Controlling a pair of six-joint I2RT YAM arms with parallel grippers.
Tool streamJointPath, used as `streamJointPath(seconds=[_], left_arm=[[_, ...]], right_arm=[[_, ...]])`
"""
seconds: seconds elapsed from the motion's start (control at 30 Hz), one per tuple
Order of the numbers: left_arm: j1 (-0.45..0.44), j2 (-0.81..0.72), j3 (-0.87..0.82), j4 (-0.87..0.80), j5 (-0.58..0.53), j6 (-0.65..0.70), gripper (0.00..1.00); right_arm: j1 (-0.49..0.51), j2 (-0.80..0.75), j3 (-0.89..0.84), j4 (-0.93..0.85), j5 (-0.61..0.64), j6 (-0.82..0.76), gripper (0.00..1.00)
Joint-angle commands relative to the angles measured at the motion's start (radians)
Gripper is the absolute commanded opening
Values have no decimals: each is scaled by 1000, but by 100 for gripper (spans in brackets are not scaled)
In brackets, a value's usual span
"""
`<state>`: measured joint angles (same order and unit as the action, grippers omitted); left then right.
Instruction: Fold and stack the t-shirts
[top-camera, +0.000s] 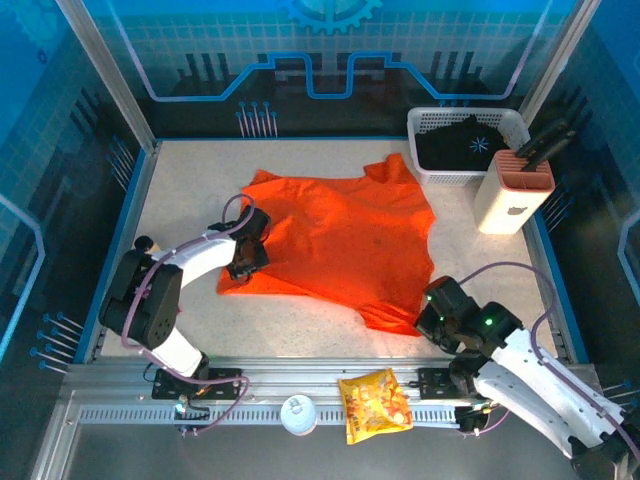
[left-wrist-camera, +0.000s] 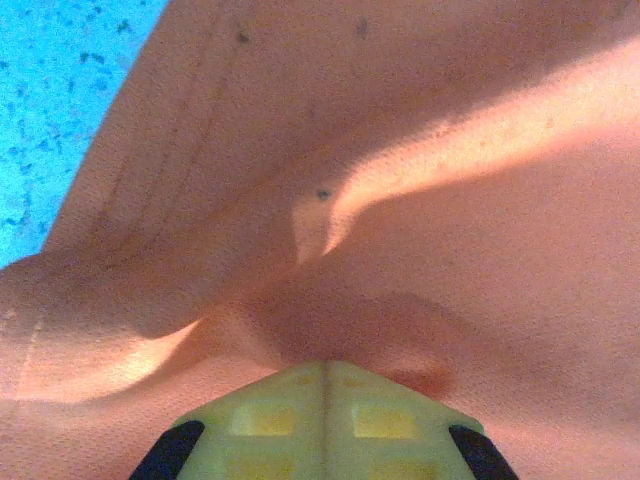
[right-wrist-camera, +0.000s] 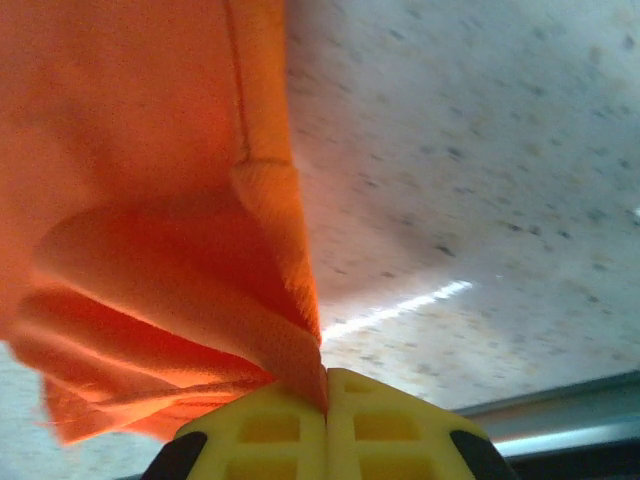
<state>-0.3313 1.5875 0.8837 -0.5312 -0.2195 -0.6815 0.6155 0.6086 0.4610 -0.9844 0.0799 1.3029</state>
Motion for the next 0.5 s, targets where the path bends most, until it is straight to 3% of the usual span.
streamJointPath(seconds=[0.0, 0.03, 0.07, 0.2, 0.27, 0.33, 0.47], left_arm=[[5, -61, -24, -80, -7, 0, 0], [5, -72, -29, -89, -2, 0, 0], [5, -85, -33, -101, 5, -2, 5], [2, -158, -27, -152, 29, -3, 49], [2, -193, 2, -191, 20, 2, 64], [2, -213, 42, -230, 10, 17, 71], [2, -176, 133, -256, 0, 50, 71]], right_arm=[[-12, 3, -43, -78, -18, -30, 0], [-11, 12, -43, -71, -15, -29, 0], [-13, 25, -40, -60, -10, -34, 7], [-17, 88, -15, -14, -6, -65, 23], [-32, 115, 21, -4, 2, -107, 35], [-74, 146, 74, -3, 13, -178, 45], [-246, 237, 204, 37, -36, -381, 54]])
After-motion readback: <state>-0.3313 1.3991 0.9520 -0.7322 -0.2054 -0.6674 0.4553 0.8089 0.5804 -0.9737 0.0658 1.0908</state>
